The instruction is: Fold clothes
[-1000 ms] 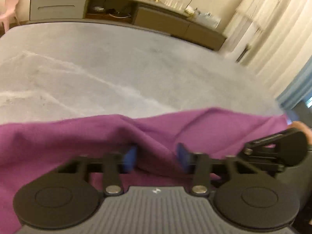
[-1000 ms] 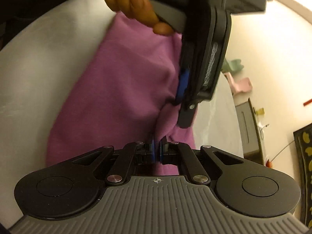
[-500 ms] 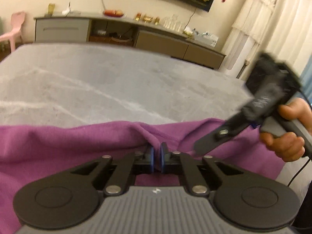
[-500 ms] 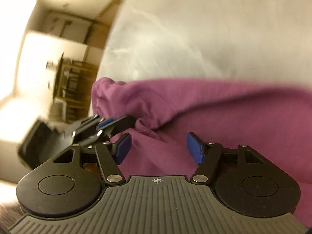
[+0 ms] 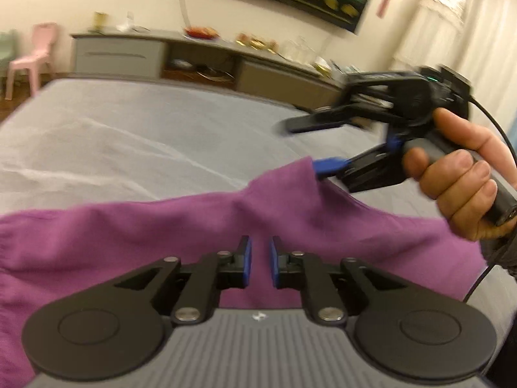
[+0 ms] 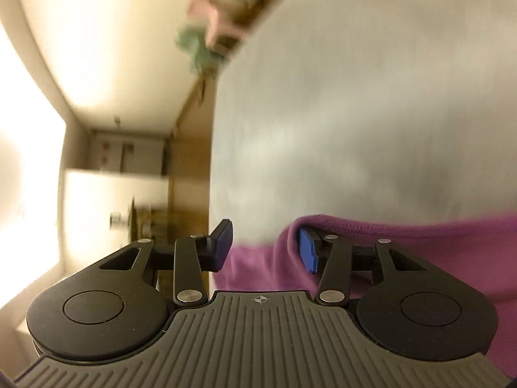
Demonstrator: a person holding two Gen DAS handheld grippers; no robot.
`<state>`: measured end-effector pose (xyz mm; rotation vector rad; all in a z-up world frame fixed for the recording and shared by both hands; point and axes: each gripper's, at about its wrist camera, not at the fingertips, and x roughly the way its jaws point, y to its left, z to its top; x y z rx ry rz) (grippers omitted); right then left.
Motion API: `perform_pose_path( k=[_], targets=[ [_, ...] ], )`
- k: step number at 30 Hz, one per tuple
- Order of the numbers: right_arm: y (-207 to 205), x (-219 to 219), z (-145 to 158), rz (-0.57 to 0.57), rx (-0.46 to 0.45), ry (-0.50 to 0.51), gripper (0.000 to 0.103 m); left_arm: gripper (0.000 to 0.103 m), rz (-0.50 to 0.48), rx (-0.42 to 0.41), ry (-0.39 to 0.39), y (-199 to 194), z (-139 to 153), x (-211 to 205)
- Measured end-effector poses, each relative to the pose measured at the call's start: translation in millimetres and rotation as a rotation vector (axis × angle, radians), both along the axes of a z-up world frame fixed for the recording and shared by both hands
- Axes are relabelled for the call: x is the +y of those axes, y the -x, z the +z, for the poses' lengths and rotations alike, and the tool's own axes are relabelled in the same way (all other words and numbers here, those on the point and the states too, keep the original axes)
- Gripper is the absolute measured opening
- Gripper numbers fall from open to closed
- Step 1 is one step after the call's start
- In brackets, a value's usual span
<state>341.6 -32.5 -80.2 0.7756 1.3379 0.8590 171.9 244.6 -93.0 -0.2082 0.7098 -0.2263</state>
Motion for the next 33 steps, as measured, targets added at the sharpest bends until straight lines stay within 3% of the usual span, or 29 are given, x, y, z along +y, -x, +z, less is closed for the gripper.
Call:
perform_pose_path(
  k=[1,4,8,10,11,14,16,20,21,22,23,25,27,29,32,33],
  targets=[
    [-5.0,-4.1,5.2,-0.019,-0.021,0.007,0.044,0.014,0.030,0.002,0.000,-2.1,0.6,7.6],
    [-9.9,5.3,-9.4,0.020,0.027,0.085,0.044,0.014,0.122,0.017,-0.010,-4.7,1.2,30.8],
    [12.3,40.4,-26.7,0.106,-0.042,0.223,0.043,0.014,0.200,0.048,-0.093,-6.2,-1.1,45.8],
    [19.4,57.9,-27.7,0.122,-0.131,0.285,0.000,0.014,0.229,0.059,-0.121,-7.9,-2.1,50.6],
    [16.3,63.4,-18.6,0.107,-0.210,0.301,0.000,0.015,0.241,0.061,-0.139,-7.5,-2.1,51.6],
    [-5.3,65.4,5.4,0.000,-0.282,0.261,0.000,0.017,0.263,0.087,-0.195,-10.6,-5.0,56.0],
    [-17.8,72.0,18.4,-0.013,-0.364,0.318,0.000,0.017,0.273,0.116,-0.210,-15.9,-9.9,60.1],
    [-35.7,82.2,17.9,-0.008,-0.435,0.465,0.000,0.016,0.285,0.144,-0.234,-28.4,-18.5,67.1],
    [-38.9,84.2,15.3,0.001,-0.450,0.504,0.008,0.015,0.290,0.143,-0.252,-30.0,-20.9,67.7],
    [-41.2,85.6,11.6,-0.016,-0.440,0.543,0.025,0.013,0.303,0.135,-0.276,-30.9,-21.7,70.1],
    [-48.9,68.6,14.5,-0.059,-0.463,0.567,0.032,0.013,0.317,0.126,-0.301,-31.7,-22.0,73.1],
    [-50.5,36.5,29.4,-0.159,-0.520,0.569,0.034,0.013,0.347,0.108,-0.350,-33.4,-22.6,78.9],
    [-32.9,7.4,53.7,-0.229,-0.568,0.500,0.034,0.013,0.352,0.104,-0.323,-34.2,-20.8,85.3],
    [5.2,-6.0,65.6,-0.135,-0.572,0.330,0.034,0.020,0.329,0.101,-0.267,-34.7,-18.8,87.8],
    [59.5,24.4,44.0,0.122,-0.606,0.398,0.029,0.020,0.313,0.095,-0.322,-42.4,-19.6,84.6],
    [68.9,24.6,34.1,0.166,-0.645,0.492,0.028,0.020,0.314,0.091,-0.334,-46.1,-19.8,86.8]
  ],
)
